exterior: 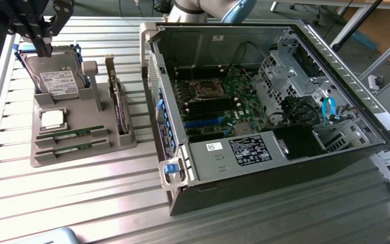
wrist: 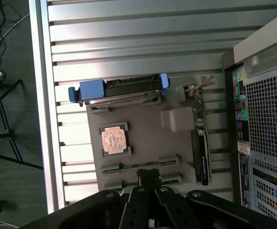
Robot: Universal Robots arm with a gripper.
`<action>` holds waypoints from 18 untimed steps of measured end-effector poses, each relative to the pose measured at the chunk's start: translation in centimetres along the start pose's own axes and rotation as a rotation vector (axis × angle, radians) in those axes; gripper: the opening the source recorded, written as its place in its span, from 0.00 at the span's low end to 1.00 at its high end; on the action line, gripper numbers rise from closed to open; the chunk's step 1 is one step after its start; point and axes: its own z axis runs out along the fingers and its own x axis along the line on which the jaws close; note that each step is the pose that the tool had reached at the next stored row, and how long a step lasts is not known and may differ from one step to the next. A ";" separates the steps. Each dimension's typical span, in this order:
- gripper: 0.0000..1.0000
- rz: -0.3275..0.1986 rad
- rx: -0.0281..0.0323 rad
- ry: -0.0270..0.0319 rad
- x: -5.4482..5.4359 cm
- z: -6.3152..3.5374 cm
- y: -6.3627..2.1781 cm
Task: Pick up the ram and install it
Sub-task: 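Reach for the ram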
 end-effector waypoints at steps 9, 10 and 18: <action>0.10 0.000 0.0000 0.0000 0.1 0.00 -0.34; 0.10 0.000 0.0000 0.0000 0.1 0.00 -0.38; 0.10 0.000 0.0002 -0.0001 0.0 -0.01 -0.90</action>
